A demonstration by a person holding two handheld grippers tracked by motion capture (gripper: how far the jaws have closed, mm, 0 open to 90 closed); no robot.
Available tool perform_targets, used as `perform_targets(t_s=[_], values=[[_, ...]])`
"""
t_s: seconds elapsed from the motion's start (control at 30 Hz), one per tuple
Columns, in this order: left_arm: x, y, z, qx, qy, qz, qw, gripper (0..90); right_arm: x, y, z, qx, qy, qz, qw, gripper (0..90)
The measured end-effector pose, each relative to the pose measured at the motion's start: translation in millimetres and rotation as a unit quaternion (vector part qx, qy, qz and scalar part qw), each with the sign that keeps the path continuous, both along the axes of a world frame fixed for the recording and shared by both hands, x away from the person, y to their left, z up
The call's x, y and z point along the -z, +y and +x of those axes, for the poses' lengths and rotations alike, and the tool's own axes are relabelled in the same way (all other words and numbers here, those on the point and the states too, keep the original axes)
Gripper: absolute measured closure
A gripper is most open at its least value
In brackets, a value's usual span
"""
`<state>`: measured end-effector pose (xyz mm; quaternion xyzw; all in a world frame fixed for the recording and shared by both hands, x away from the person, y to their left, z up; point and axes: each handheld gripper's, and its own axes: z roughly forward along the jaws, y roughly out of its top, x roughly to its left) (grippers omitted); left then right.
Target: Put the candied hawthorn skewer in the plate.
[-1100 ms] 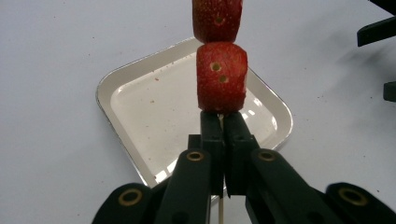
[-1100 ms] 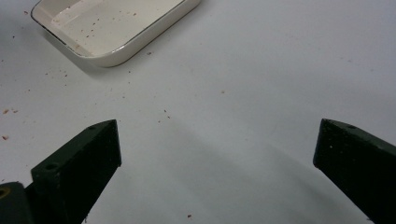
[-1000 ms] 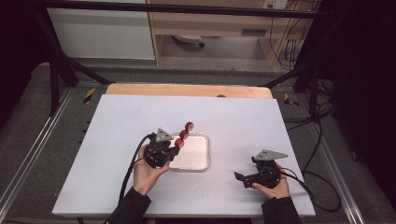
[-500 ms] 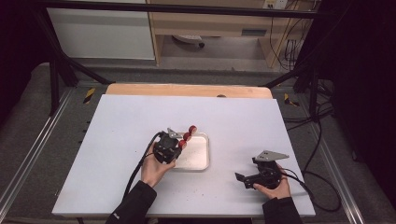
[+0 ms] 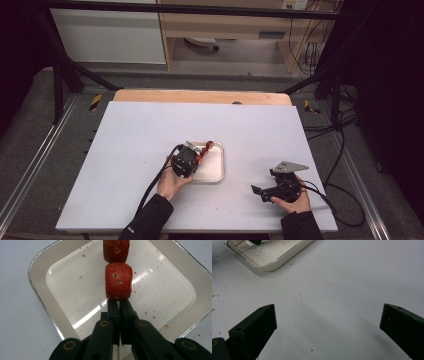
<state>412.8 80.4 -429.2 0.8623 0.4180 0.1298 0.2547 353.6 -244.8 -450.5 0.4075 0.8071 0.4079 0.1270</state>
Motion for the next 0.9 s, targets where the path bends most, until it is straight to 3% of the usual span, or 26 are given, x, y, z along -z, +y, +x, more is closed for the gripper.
perform_targets(t_s=[0.37, 0.57, 0.73, 0.9], values=[[-0.3, 0.9, 0.5, -0.005, 0.000, 0.005, 1.0000, 87.5, 0.0, 0.0, 0.1, 0.001, -0.001, -0.001, 1.0000, 1.5], [-0.6, 0.7, -0.4, 0.003, 0.000, 0.006, 1.0000, 82.9, 0.1, 0.5, -0.2, 0.003, 0.003, 0.000, 1.0000, 1.5], [-7.8, 5.9, -5.0, 0.011, -0.017, 0.011, 0.9997, 72.2, -1.3, -0.6, -0.7, 0.004, 0.000, 0.001, 1.0000, 1.5], [-19.6, 19.0, -13.0, 0.030, -0.025, -0.015, 0.9991, 53.9, -2.8, -1.4, -1.2, 0.006, -0.002, 0.005, 1.0000, 1.5]])
